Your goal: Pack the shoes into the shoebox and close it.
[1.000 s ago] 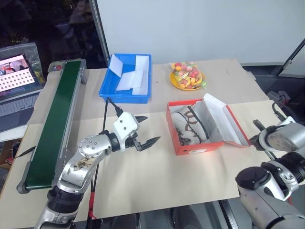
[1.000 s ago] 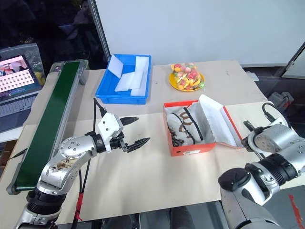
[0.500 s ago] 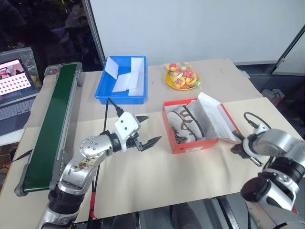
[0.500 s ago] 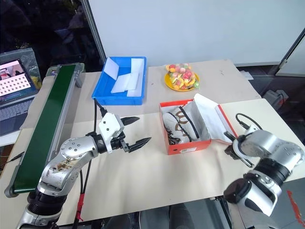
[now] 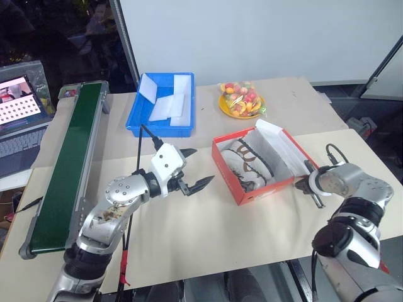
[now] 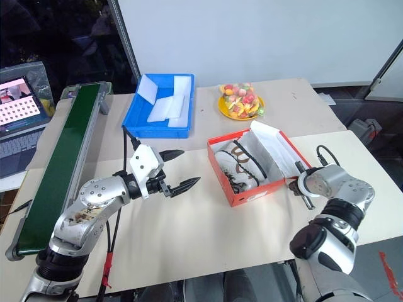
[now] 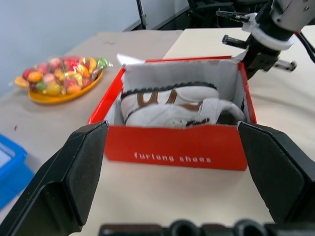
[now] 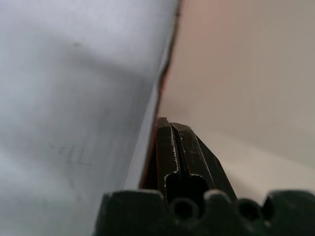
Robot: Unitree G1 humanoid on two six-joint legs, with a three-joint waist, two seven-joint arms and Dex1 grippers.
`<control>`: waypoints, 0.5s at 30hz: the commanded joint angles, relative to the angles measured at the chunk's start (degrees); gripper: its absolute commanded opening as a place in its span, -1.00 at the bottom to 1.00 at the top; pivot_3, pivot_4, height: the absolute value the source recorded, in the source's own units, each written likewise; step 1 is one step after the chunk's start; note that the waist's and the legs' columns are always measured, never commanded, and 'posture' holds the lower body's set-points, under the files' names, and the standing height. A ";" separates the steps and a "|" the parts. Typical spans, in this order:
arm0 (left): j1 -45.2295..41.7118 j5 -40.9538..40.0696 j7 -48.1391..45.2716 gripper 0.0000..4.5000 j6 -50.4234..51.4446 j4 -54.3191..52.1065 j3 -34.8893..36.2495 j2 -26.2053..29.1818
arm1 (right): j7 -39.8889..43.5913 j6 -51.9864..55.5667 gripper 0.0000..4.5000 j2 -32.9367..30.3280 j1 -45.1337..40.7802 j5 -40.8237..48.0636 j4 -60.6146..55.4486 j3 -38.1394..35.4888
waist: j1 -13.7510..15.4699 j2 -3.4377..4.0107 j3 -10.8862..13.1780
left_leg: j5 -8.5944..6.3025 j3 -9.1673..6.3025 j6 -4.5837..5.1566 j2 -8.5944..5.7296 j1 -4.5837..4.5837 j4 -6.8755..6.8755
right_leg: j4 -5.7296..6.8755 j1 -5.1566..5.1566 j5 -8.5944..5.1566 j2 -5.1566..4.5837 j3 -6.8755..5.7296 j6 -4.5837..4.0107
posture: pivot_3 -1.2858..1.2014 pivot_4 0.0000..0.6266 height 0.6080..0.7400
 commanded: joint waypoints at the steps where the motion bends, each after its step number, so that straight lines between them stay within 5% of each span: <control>1: -1.62 0.02 0.06 1.00 -0.64 -0.26 1.06 0.43 | 4.26 -6.55 -0.99 3.92 0.32 4.04 -7.00 -1.56 | -0.16 0.01 0.00 | 0.00 -0.01 0.00 0.00 0.00 0.00 | 0.02 0.00 0.00 0.00 0.00 0.00 | 0.03 -0.52 1.00; 7: -3.89 0.05 -1.50 1.00 -1.68 2.07 0.85 1.27 | 16.30 -13.51 -0.99 9.19 0.01 7.47 -11.58 1.38 | -0.12 0.05 0.03 | -0.01 -0.01 0.02 0.00 0.00 0.00 | 0.10 -0.09 0.00 0.00 0.02 0.00 | 0.03 -0.52 1.00; 15: -6.06 0.27 -2.61 1.00 -2.63 4.11 -0.01 0.81 | 41.93 -11.63 -0.99 4.87 7.48 1.03 -24.30 21.64 | -0.10 0.14 0.08 | -0.03 -0.03 0.05 0.00 -0.03 -0.03 | 0.09 -0.17 0.00 0.01 0.01 0.01 | 0.03 -0.52 1.00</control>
